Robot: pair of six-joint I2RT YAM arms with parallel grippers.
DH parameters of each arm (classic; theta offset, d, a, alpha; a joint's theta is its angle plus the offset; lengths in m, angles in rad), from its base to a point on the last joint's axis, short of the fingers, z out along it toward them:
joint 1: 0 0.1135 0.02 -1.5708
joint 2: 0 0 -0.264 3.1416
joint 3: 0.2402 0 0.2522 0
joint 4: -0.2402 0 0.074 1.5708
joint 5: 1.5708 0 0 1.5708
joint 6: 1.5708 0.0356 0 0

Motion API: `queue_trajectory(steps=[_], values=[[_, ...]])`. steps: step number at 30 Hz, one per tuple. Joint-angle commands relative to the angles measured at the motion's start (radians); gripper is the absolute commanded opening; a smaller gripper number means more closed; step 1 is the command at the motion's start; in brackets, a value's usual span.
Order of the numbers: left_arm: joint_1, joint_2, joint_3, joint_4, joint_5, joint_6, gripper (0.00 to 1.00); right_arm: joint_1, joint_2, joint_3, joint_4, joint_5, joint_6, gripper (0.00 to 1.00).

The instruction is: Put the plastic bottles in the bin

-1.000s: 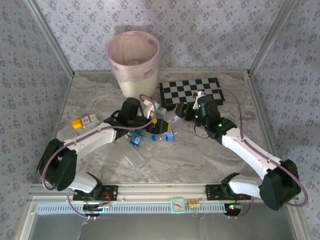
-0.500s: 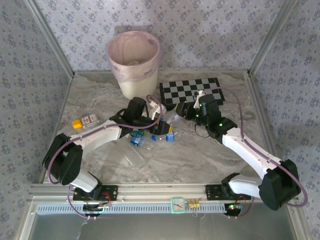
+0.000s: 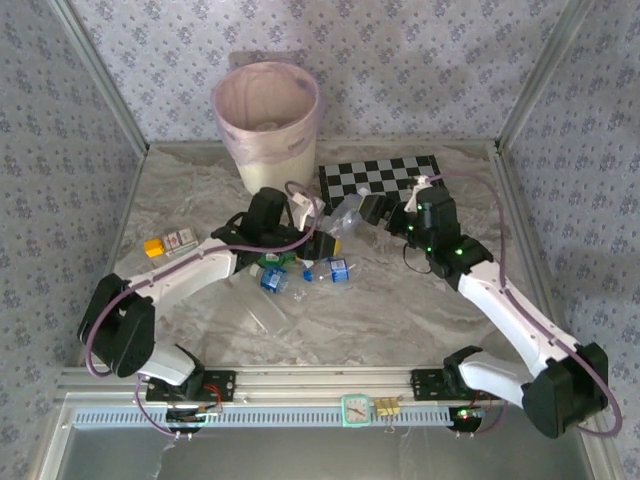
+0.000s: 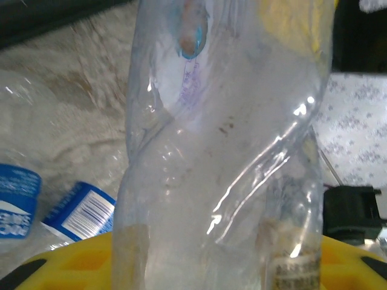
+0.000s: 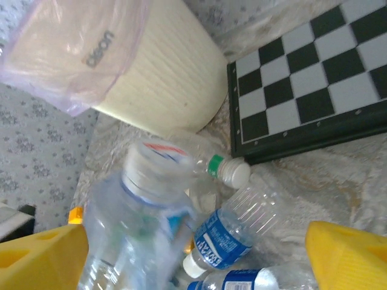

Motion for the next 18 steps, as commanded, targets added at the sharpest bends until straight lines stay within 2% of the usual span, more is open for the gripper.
queue_trajectory(steps=[1,8,18], values=[[0.036,-0.055,0.098,-0.017,-0.071,0.036,0.44,-0.03,-0.059,0.026,-0.082,0.056,-0.023,0.99],[0.118,-0.017,0.358,-0.123,-0.204,0.151,0.44,-0.058,-0.114,-0.073,-0.059,0.048,0.027,1.0],[0.283,0.216,0.868,-0.312,-0.413,0.223,0.44,-0.051,-0.113,-0.204,0.015,-0.011,0.104,1.0]])
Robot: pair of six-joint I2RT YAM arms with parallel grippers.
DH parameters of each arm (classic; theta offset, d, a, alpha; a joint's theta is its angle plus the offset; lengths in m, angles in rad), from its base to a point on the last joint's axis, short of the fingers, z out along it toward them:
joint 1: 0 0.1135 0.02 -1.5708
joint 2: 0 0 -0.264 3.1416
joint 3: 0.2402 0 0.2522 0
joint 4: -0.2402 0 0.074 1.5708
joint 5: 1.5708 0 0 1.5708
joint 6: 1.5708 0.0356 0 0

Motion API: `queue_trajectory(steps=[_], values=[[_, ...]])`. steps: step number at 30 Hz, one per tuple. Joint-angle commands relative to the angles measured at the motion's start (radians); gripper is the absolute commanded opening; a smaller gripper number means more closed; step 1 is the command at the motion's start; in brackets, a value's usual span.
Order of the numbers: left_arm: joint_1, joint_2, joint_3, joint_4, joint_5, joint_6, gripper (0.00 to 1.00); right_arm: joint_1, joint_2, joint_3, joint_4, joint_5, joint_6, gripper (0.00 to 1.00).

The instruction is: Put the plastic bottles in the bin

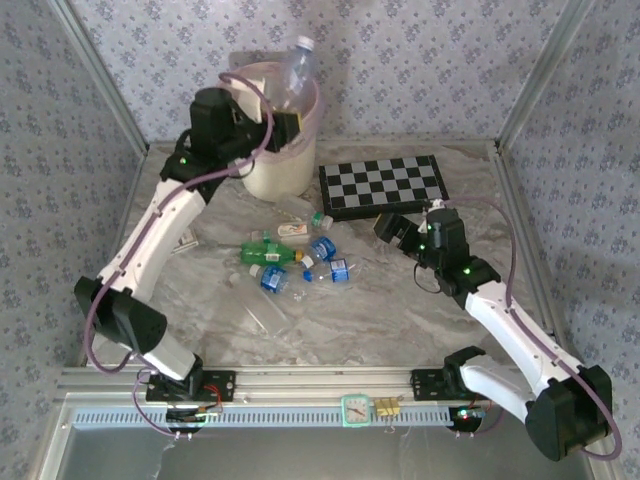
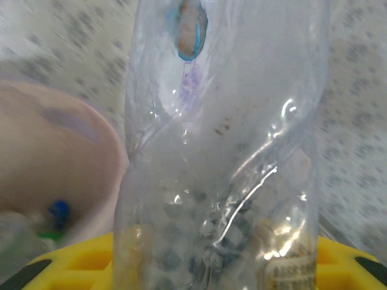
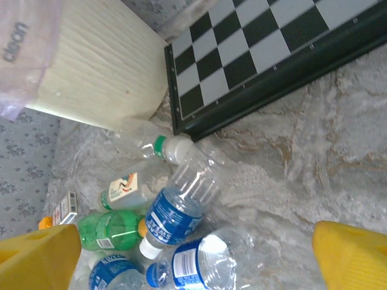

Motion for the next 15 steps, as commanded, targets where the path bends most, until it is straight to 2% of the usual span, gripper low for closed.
queue_trajectory(steps=[1,10,15], values=[[0.045,0.094,0.15,-0.115,-0.097,0.06,0.45,0.003,-0.007,-0.015,0.035,-0.024,0.025,1.0],[0.125,0.406,0.567,-0.393,-0.161,0.098,0.45,0.006,-0.032,-0.026,0.024,-0.001,0.007,1.0],[0.131,0.519,0.675,-0.509,-0.206,0.1,0.47,0.004,-0.03,-0.037,0.035,0.004,-0.001,1.0]])
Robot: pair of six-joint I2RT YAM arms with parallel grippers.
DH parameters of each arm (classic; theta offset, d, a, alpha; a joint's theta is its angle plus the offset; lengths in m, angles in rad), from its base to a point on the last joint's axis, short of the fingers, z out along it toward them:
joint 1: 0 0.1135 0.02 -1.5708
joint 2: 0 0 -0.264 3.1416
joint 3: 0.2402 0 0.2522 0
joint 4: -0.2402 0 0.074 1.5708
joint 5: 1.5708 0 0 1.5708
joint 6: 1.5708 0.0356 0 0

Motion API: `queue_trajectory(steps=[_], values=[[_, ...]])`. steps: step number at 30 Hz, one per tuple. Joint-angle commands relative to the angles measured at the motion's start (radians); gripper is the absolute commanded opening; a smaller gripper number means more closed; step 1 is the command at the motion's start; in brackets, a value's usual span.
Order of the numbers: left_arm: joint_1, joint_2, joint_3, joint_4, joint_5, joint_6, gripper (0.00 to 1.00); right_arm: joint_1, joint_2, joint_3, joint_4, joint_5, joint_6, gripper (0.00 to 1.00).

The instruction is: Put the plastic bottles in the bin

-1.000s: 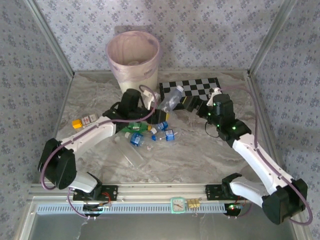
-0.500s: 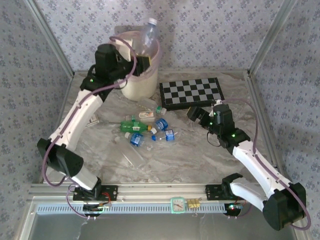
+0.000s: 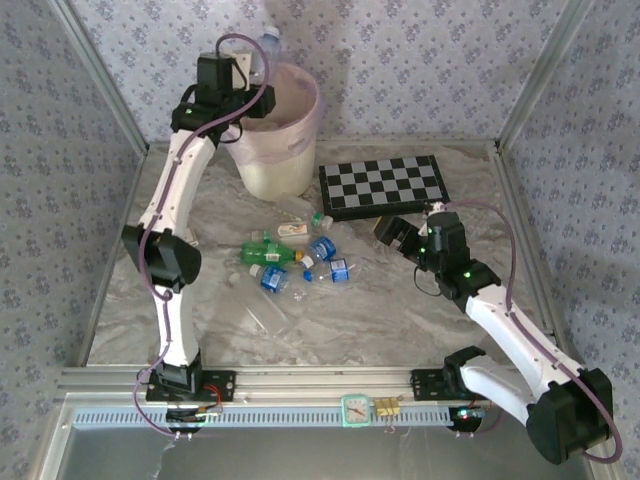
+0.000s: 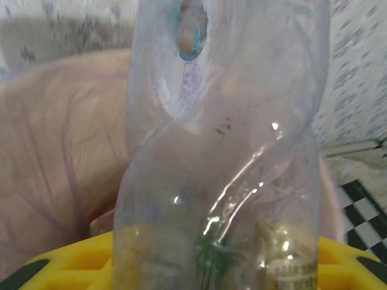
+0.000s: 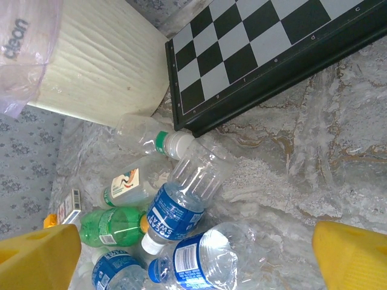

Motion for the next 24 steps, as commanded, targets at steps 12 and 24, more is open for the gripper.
queue_trajectory(steps=[12,24], values=[[0.0,0.051,0.097,-0.152,-0.028,-0.039,0.87,0.004,-0.012,-0.018,0.031,0.021,-0.029,1.0],[-0.027,-0.243,-0.23,0.088,0.077,-0.12,0.95,0.046,0.128,0.047,0.071,-0.023,-0.15,1.0]])
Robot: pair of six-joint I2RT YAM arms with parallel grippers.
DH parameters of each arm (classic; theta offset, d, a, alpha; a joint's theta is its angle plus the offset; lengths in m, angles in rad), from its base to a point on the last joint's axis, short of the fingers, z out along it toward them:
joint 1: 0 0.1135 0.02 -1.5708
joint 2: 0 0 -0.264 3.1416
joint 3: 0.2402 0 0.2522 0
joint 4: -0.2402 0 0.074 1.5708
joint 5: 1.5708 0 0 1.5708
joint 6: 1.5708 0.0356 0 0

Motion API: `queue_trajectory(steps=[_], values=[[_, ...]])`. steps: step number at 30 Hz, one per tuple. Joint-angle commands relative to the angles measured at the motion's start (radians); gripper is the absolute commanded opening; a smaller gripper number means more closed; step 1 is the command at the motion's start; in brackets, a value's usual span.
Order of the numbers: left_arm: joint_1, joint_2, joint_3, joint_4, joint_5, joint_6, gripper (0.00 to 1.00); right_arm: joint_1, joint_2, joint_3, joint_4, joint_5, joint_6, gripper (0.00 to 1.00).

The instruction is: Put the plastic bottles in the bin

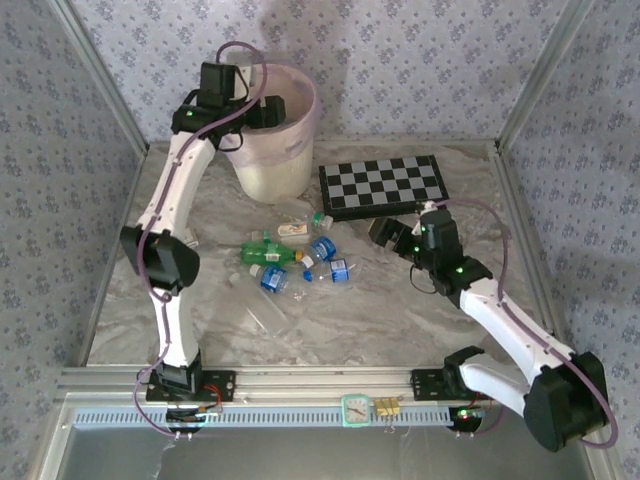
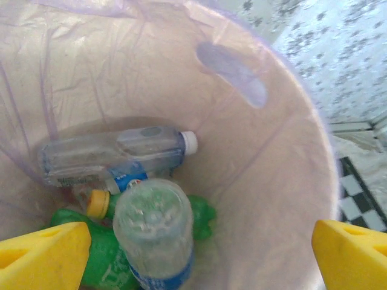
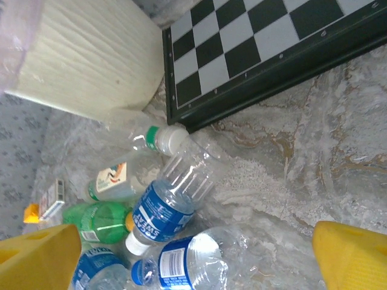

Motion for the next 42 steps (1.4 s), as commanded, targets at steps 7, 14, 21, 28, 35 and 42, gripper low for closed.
queue_trajectory(steps=[7,14,21,28,35,42], values=[[-0.044,-0.501,-0.695,0.461,0.061,-0.148,1.0,0.125,0.226,0.156,-0.016,-0.045,-0.212,1.0],[-0.109,-0.767,-1.263,0.722,-0.002,-0.464,1.0,0.169,0.418,0.31,-0.086,-0.099,-0.319,1.0],[-0.28,-0.856,-1.508,0.722,-0.273,-0.601,1.0,0.21,0.535,0.384,-0.107,-0.117,-0.372,1.0],[-0.301,-0.847,-1.562,0.686,-0.335,-0.677,1.0,0.252,0.581,0.387,-0.146,-0.093,-0.398,1.0],[-0.301,-0.835,-1.544,0.668,-0.349,-0.658,1.0,0.278,0.582,0.378,-0.217,-0.061,-0.443,1.0],[-0.302,-0.793,-1.526,0.707,-0.326,-0.661,1.0,0.315,0.582,0.402,-0.344,0.043,-0.544,1.0]])
